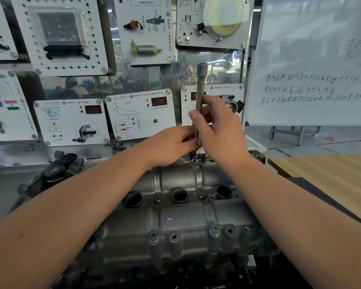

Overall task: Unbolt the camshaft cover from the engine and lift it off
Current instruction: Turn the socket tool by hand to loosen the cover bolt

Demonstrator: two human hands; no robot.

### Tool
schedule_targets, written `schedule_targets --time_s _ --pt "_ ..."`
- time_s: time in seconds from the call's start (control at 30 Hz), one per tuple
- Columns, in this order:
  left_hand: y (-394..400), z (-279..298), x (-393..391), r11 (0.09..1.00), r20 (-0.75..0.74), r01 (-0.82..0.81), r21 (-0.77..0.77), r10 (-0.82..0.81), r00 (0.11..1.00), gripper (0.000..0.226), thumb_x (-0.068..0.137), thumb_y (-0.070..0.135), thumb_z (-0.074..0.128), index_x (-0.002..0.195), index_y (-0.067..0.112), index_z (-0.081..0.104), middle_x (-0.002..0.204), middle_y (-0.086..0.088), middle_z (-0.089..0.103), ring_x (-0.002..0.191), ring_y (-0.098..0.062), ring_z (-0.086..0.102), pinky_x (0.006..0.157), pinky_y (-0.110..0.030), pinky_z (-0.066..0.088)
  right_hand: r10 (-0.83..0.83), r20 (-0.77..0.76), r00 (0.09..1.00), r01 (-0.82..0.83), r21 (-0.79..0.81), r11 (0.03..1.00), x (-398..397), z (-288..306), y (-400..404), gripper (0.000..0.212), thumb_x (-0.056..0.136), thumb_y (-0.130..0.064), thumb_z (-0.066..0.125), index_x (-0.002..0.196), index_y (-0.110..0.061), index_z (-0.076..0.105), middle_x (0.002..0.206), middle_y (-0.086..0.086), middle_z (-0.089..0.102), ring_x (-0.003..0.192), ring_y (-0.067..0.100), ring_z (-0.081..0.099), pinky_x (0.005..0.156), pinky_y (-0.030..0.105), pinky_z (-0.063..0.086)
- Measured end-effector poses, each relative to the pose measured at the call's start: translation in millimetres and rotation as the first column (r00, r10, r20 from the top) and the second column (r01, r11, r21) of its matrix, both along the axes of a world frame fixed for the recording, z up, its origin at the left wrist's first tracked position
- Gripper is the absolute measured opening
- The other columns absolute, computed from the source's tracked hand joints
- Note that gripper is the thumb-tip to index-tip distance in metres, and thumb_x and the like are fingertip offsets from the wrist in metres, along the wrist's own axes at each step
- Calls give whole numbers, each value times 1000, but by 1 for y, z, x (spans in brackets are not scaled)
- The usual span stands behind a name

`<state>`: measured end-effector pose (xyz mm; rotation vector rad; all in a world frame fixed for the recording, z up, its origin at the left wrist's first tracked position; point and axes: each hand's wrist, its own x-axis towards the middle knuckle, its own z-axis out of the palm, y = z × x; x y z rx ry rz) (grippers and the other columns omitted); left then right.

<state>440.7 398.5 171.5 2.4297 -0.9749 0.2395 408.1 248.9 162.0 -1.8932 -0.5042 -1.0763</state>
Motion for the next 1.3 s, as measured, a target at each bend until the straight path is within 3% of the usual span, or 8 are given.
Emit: schedule_targets --time_s 0.13,0.3,0.5,0.77,1.07,1.17,1.23,1.3 --pt "1 -2 -2 1000 -36 -20 -11 20 999 43 107 48 41 128 18 62 117 -2 71 109 -19 65 101 -48 49 14 0 1000 -14 -38 999 0 0 0 22 103 -20 51 120 -12 63 90 -3 72 79 11 67 75 37 56" --pt "1 0 -1 1000 -17 -19 10 19 1000 38 107 47 45 130 23 63 118 0 71 108 -17 66 100 -46 50 32 -27 999 -32 29 999 -1 1 0 40 100 -27 60 138 -18 51 101 -7 75 88 1 67 74 11 50" --pt "1 -1 0 1000 -17 -8 -7 8 1000 38 108 45 44 125 17 63 115 -5 71 108 -24 66 98 -53 50 16 -36 999 -15 34 999 -1 1 0 29 101 -23 56 129 -16 58 94 -2 73 84 13 68 80 39 55" --pt "1 0 0 1000 -13 -3 -4 3 1000 34 107 43 48 129 22 61 117 -1 71 108 -21 66 98 -50 50 54 -76 996 -50 56 997 0 0 0 38 100 -29 60 135 -20 51 102 -9 75 92 0 68 78 15 53" --pt "1 -2 -2 1000 -37 -11 -20 10 999 36 108 44 44 129 21 62 115 -1 72 107 -20 67 98 -50 50 19 -30 999 -21 -57 998 -2 1 0 17 103 -21 52 100 -10 64 83 1 69 75 14 63 71 35 49" --pt "1 -1 0 999 -23 -37 -9 37 999 33 106 45 48 123 21 64 110 0 72 102 -19 67 95 -50 51 35 -37 999 -37 -42 998 -2 0 0 13 102 -23 55 111 -18 62 88 -11 71 84 2 65 73 22 51" --pt "-1 0 0 999 -7 -34 -3 34 999 30 105 44 51 121 23 65 108 1 72 100 -17 67 94 -48 52 38 -65 997 -39 -1 999 -1 -1 0 32 98 -27 62 129 -22 56 93 -17 71 89 -7 64 77 10 49" --pt "-2 1 0 1000 2 -25 -11 25 1000 30 105 42 53 121 20 65 108 -1 73 101 -19 68 94 -49 52 9 -67 998 -8 18 1000 0 0 -1 34 97 -26 65 129 -17 58 96 -8 73 88 3 66 79 23 54"
